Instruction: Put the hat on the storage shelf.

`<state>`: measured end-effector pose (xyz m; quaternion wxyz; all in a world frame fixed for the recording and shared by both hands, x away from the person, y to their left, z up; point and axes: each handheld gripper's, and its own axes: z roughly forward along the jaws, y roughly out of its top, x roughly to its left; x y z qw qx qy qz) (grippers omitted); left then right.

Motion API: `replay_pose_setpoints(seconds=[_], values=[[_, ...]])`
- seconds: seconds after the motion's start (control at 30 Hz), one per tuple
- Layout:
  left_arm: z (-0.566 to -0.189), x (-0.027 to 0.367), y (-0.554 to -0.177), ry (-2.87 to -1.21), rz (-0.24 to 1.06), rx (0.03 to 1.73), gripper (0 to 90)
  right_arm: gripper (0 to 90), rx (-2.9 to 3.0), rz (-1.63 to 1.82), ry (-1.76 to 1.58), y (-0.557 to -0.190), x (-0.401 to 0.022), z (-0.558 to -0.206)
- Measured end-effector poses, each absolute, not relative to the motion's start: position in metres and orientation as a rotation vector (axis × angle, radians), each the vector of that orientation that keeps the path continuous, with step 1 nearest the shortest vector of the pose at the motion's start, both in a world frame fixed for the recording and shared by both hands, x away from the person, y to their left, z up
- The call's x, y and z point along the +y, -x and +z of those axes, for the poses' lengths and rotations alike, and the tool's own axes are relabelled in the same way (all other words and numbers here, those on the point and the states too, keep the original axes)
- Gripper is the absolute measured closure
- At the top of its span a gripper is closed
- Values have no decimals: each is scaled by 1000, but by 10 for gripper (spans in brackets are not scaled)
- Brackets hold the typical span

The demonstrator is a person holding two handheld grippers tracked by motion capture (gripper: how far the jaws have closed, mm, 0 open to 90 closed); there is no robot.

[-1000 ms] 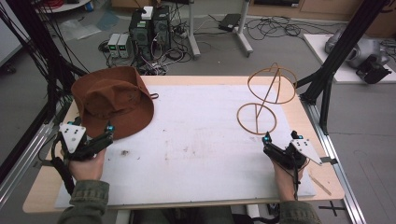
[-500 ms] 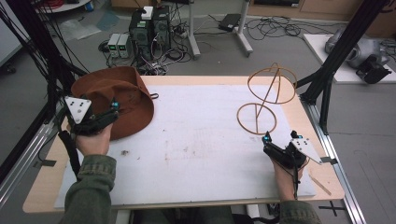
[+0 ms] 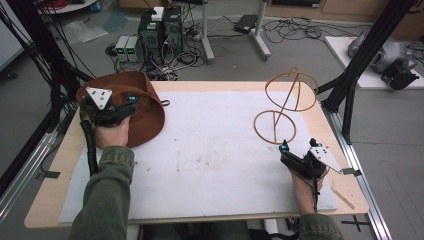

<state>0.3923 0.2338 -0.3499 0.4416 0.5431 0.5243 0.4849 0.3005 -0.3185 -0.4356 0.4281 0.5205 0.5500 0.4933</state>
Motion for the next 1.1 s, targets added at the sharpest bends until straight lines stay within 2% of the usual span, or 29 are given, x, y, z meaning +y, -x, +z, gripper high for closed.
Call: replay_pose_setpoints(seconds=[0.53, 0.67, 1.0, 1.1], values=[[-368, 236, -417, -1296, 1162, 1411, 142, 30, 1372, 1221, -1299, -305, -316, -436], [-373, 236, -422, -1284, 1204, 1454, 148, 30, 1375, 1220, -1290, -305, -315, -436], [-388, 247, -434, -1263, 1185, 1560, 151, 30, 1375, 1227, -1300, -306, -316, -436], [-392, 250, -436, -1260, 1142, 1591, 151, 30, 1374, 1231, -1301, -306, -316, -436]])
